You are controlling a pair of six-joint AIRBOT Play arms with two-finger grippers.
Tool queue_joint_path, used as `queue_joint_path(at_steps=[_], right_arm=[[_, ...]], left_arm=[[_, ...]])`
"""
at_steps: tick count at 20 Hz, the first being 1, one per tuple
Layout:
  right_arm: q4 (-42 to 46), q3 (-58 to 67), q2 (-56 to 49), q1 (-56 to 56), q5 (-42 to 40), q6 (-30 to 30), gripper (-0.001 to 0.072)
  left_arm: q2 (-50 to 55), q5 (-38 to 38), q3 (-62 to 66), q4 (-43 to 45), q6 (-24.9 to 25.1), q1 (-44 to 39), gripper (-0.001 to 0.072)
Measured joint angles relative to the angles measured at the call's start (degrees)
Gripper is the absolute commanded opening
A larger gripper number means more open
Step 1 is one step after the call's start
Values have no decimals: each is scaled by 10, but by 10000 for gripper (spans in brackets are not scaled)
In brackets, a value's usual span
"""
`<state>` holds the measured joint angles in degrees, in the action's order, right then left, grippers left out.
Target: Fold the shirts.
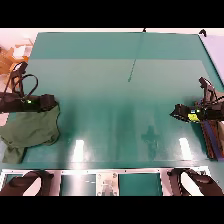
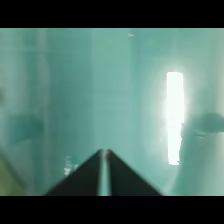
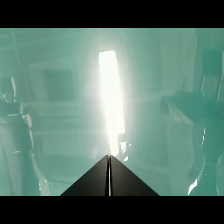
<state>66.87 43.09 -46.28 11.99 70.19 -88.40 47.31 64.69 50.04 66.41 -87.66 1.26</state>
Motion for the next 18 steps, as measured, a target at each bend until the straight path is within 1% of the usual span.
queue_joint_path(at_steps=[1, 2, 3, 5, 6, 8, 10, 12, 15, 16, 17, 18], right_arm=[[0, 0, 0, 0, -2, 0, 59], [0, 0, 0, 0, -3, 0, 139], [0, 0, 0, 0, -5, 0, 183], [0, 0, 0, 0, -6, 0, 192], [0, 0, 0, 0, -6, 0, 192], [0, 0, 0, 0, -7, 0, 192], [1, 0, 0, 0, -8, 0, 192], [1, 0, 0, 0, -8, 0, 192], [2, 0, 0, 0, -8, 0, 192], [1, 0, 0, 0, -8, 0, 192], [2, 0, 0, 0, -8, 0, 191], [1, 0, 0, 0, -8, 0, 191]], left_arm=[[0, 0, 1, 38, -6, 0, 719], [0, 2, 1, 87, -23, 3, 720], [0, 8, 1, 146, -37, 10, 719], [0, 28, -1, 263, -61, 44, 719], [0, 37, -7, 307, -70, 72, 719], [1, 45, -31, 358, -83, 132, 719], [4, 41, -68, 378, -89, 184, 719], [9, 9, -118, 382, -93, 221, 719], [25, -74, -177, 373, -96, 245, 717], [34, -105, -190, 369, -96, 249, 700], [45, -131, -198, 366, -97, 252, 699], [55, -155, -205, 365, -97, 254, 672]])
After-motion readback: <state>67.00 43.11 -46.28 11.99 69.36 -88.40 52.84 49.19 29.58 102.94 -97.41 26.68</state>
